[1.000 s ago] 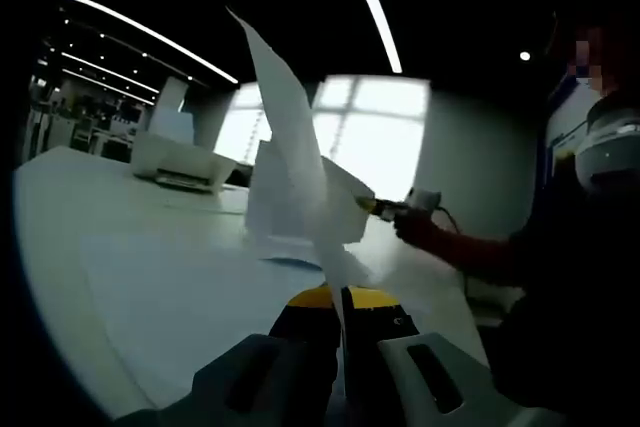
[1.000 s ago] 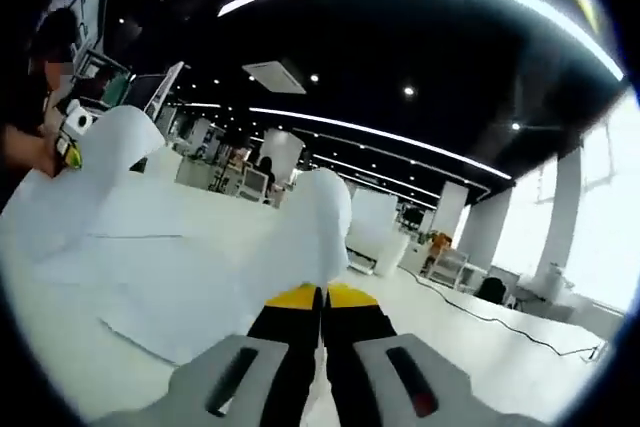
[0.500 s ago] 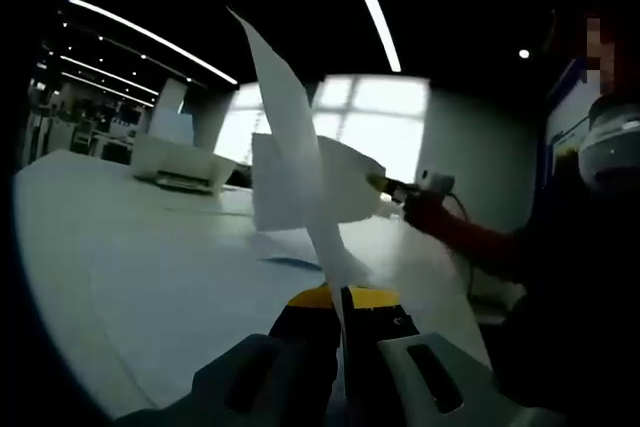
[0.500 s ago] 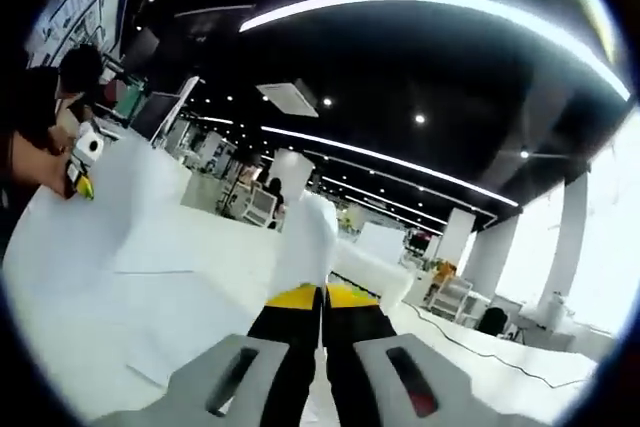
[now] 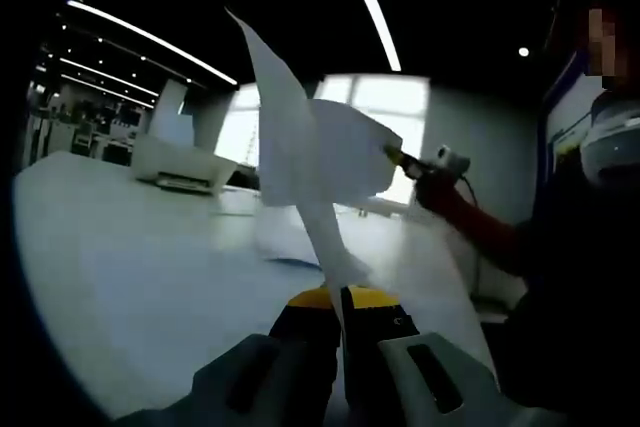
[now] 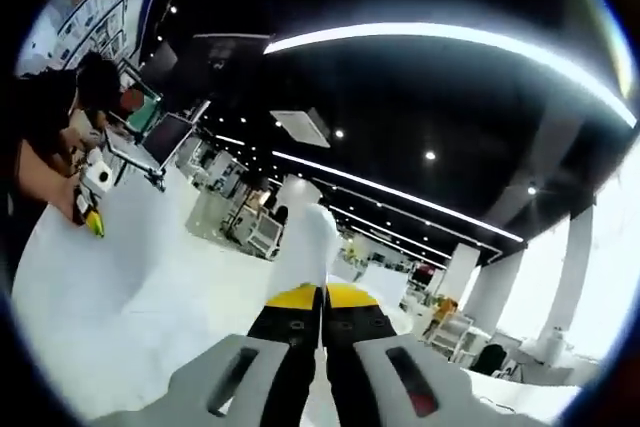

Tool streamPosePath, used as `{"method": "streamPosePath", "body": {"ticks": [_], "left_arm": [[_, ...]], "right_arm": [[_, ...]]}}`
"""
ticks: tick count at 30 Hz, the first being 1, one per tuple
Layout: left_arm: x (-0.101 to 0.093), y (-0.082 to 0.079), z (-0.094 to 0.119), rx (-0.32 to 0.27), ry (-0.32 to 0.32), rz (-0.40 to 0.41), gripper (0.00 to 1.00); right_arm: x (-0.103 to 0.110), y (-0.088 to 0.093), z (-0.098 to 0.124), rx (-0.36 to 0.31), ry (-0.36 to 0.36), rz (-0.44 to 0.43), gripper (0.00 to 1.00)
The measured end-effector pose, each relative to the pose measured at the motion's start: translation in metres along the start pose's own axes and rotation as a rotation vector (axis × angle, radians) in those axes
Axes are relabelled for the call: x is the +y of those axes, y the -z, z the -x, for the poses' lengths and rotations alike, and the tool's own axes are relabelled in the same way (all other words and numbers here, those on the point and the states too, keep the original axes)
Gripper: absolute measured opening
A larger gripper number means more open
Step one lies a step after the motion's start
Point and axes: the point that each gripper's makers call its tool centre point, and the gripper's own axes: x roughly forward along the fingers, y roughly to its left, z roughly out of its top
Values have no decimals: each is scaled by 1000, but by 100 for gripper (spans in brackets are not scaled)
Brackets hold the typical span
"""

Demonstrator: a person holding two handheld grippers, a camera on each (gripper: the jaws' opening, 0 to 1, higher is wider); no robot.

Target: Organize the stack of printing papers by aligning and flattening the scattered papers on the table

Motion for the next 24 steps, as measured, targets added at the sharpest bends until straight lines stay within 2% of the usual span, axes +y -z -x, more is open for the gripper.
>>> {"method": "streamPosePath", "body": {"ticks": [5, 11, 17, 24], "left_arm": [[0, 0, 0, 0, -1, -2, 6], [2, 0, 2, 0, -1, -4, 6], [3, 0, 3, 2, -3, -8, 6], [4, 0, 3, 0, -5, -14, 6]], "right_arm": [[-3, -38, 4, -70, -9, 11, 0], [1, -72, 9, -123, -30, 22, 0], [13, -94, 14, -149, -78, 18, 0], [27, -109, 16, -152, -129, 17, 0]]}}
